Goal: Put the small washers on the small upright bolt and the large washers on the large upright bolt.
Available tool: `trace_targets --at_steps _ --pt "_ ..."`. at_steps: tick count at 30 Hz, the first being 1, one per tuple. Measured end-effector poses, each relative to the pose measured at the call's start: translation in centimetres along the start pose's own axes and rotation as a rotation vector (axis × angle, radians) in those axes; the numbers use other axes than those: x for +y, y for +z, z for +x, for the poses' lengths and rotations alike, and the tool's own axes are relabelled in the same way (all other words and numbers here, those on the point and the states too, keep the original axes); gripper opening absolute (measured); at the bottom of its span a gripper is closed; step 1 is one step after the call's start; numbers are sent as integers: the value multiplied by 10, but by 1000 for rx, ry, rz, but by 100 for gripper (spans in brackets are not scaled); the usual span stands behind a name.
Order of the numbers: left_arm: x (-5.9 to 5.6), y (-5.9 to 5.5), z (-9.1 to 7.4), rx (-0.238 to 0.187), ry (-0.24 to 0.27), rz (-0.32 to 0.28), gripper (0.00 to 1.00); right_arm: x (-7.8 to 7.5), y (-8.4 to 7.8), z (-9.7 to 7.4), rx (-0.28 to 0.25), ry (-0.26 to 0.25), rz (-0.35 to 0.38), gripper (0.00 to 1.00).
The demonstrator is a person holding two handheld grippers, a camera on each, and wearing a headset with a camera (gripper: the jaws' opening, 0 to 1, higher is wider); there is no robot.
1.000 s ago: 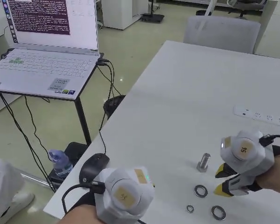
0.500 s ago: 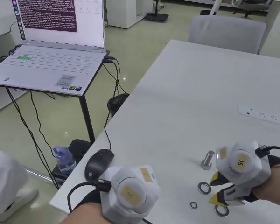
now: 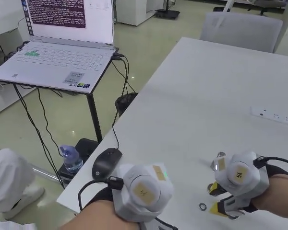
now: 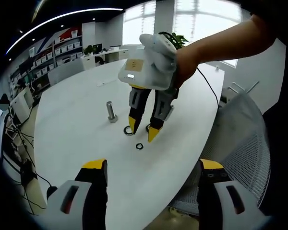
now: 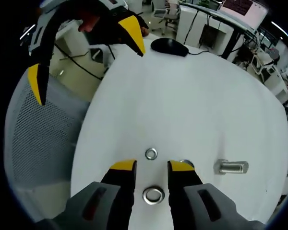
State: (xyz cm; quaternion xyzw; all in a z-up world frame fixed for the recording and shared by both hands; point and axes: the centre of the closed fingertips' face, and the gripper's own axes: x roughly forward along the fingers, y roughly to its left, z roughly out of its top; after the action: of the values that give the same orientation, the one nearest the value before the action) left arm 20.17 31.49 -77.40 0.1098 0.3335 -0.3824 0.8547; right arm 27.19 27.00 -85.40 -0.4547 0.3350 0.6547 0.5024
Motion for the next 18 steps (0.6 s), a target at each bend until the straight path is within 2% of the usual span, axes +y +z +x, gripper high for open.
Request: trace_targets --at_steps 5,8,18 --pt "1 -4 0 11 6 -3 76 0 0 10 -4 -3 -1 26" --pt "1 -3 -1 9 8 -5 76 -1 -3 17 11 -3 -6 25" --pt "-3 -4 0 8 3 -9 75 -1 0 25 17 7 -6 25"
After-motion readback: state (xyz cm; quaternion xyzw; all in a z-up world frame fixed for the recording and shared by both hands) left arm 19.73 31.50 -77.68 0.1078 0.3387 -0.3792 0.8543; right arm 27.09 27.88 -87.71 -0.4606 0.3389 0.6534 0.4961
